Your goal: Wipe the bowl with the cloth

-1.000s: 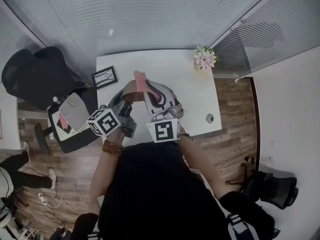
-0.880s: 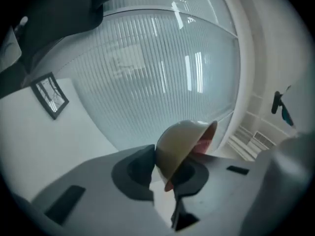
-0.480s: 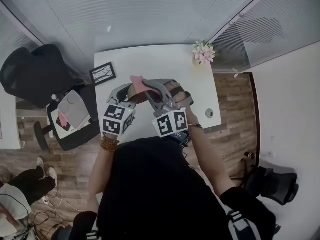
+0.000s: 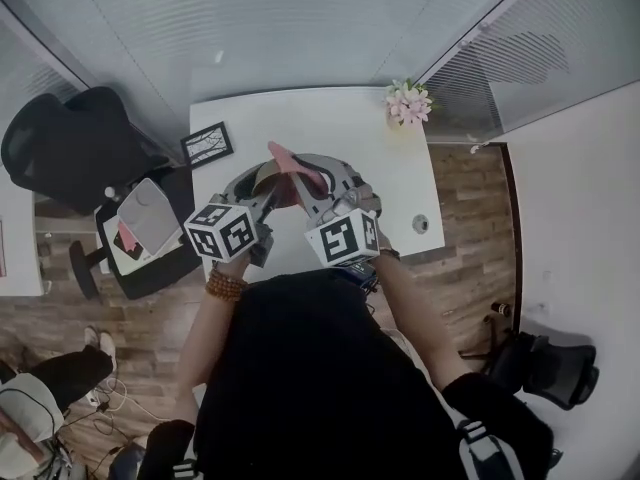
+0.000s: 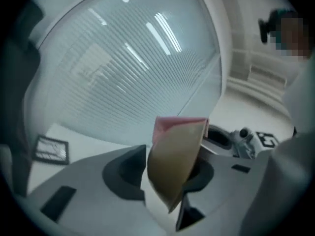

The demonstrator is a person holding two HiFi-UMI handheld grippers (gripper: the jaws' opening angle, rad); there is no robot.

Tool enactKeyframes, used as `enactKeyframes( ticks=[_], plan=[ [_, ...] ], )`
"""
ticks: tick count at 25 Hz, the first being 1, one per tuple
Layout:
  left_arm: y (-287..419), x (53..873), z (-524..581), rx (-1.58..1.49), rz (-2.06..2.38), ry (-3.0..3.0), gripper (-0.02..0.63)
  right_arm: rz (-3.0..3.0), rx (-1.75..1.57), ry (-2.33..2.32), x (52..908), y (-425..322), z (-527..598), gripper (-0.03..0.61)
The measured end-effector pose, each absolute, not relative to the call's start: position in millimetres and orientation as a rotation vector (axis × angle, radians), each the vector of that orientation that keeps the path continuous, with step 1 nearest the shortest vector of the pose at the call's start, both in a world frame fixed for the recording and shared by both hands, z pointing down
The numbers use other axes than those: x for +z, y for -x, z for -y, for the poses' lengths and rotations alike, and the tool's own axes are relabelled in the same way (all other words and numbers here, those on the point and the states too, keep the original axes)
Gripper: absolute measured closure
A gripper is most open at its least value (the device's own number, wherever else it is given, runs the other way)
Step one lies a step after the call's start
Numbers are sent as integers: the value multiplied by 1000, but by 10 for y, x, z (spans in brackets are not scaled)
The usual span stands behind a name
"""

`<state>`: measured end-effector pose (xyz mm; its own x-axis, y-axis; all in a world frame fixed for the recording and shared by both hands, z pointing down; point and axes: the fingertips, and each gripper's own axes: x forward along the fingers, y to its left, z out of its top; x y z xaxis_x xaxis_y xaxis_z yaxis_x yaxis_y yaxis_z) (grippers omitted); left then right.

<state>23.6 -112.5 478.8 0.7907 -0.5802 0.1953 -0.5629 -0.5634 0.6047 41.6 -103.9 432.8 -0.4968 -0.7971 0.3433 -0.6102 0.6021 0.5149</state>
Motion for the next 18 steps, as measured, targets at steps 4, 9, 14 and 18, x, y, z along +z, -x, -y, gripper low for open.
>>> enactKeyframes(
  ticks=[4, 9, 14, 18],
  plan=[
    [-255, 4865, 1054, 407, 935, -2576, 512, 2072, -705, -937, 4518, -303, 898, 561],
    [0, 4724, 1182, -325, 890, -2082, 523, 2600, 111, -1458, 4281, -561, 1118, 558],
    [-55, 4948, 1126, -344, 752, -1948, 520, 2437, -87, -1393, 4414, -508, 1111, 558],
    [-148, 5145, 1000, 393, 842, -2424, 514, 2103, -692, -914, 4631, -303, 905, 558]
  ],
)
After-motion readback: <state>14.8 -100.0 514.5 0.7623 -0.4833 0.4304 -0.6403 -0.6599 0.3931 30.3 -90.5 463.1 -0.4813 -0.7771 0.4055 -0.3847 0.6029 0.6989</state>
